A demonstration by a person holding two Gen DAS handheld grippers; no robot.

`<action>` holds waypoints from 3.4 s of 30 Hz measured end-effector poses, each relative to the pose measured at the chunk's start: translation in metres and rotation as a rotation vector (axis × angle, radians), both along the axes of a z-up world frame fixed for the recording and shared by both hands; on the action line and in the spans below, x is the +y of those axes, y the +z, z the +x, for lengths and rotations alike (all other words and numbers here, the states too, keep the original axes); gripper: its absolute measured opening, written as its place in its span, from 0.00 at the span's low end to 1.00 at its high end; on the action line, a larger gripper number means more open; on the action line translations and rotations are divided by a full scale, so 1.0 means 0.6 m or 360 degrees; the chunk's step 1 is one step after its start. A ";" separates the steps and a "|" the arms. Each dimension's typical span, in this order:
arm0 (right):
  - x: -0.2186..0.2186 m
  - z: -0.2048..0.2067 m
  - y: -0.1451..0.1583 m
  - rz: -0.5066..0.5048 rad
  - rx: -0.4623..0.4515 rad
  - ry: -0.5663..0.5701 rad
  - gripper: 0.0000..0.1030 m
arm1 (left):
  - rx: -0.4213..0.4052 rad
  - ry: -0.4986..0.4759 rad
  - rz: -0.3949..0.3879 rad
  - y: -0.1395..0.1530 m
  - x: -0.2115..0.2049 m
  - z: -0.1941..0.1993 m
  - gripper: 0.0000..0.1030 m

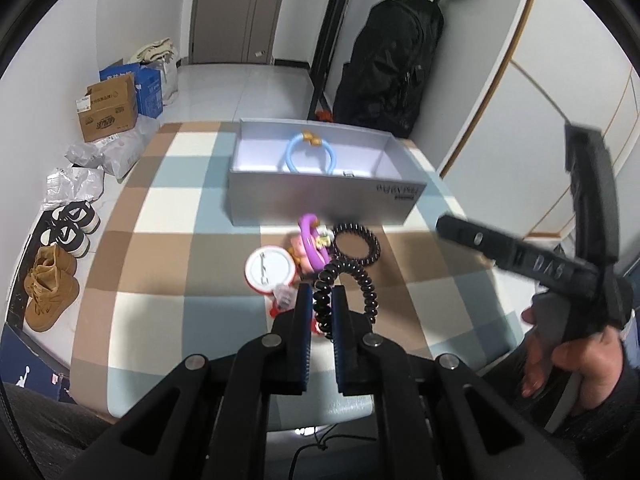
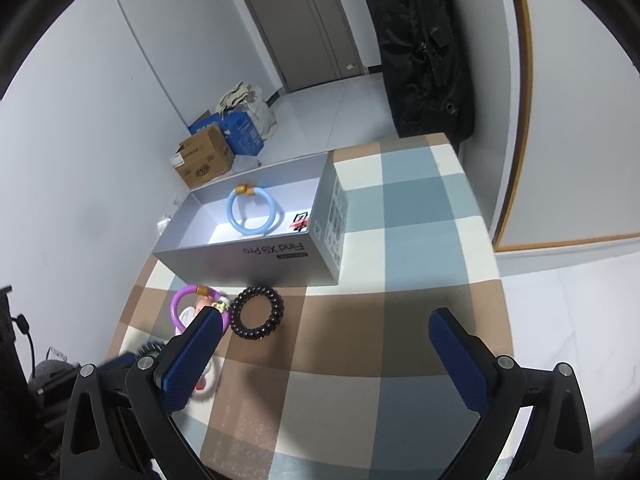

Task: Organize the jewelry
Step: 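Grasp the black coiled bracelet with the left gripper and lift it, then grasp the second black bracelet with the right gripper while the left gripper holds its bracelet, then carry both black bracelets over the box and release them inside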

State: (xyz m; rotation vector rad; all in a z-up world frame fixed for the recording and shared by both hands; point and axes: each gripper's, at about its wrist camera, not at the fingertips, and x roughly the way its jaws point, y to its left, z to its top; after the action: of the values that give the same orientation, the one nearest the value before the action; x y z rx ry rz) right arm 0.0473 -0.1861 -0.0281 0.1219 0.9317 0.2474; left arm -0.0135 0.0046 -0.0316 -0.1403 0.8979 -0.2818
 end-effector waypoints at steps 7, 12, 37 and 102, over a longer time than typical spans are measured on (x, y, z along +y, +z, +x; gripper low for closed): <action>0.032 0.006 -0.013 -0.0072 0.0026 0.0104 0.98 | -0.0052 0.0089 -0.0068 0.009 0.028 0.012 0.05; 0.070 0.007 -0.030 -0.0191 0.0039 0.0221 0.87 | -0.0057 0.0139 -0.0100 0.009 0.045 0.020 0.05; 0.166 0.028 -0.086 -0.0490 0.0013 0.0507 0.46 | -0.0008 0.0183 -0.0136 -0.002 0.072 0.040 0.01; 0.026 0.019 -0.011 0.0351 0.0159 0.0291 0.39 | 0.0002 0.0230 0.0029 0.016 0.075 0.069 0.27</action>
State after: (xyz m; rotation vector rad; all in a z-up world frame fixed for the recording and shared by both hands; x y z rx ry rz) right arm 0.0585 -0.1705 -0.0346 0.2549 1.0144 0.5175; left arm 0.0279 0.0495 -0.0220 -0.1877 0.8865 -0.1394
